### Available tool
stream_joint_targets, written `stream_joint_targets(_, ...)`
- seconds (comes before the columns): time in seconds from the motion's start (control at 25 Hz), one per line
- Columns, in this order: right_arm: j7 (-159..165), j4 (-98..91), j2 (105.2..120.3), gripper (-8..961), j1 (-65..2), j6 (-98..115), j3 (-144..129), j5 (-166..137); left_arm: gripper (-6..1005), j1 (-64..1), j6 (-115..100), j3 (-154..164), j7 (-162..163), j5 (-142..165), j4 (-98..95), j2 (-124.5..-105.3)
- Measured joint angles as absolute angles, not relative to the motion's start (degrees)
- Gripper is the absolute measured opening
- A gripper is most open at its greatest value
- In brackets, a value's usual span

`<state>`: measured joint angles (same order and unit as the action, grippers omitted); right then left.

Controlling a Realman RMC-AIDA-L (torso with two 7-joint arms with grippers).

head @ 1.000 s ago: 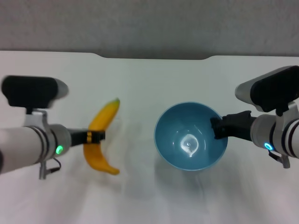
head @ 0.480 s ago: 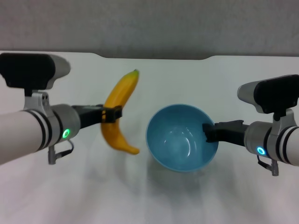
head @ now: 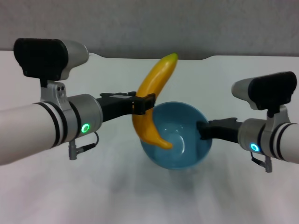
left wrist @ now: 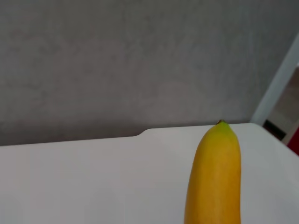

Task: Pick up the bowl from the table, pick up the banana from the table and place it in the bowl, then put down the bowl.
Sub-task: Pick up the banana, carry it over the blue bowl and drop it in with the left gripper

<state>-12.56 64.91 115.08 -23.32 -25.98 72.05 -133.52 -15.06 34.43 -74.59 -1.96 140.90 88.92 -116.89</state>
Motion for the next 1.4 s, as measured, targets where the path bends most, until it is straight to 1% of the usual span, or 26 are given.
stream_joint_targets(0.48,-14.0,63.8,115.10,35,-26.6,-24.1,67.9,-128.5,557,-16.1,29.7,-72.2,-3.7,136.7,85.7,-117.00)
stream_joint_targets(1.4,-14.7,63.6,114.87,35,-26.5,-23.9,69.0,-128.5,612,-16.2,25.8,-69.3,-7.9,136.0,82.3,-116.89)
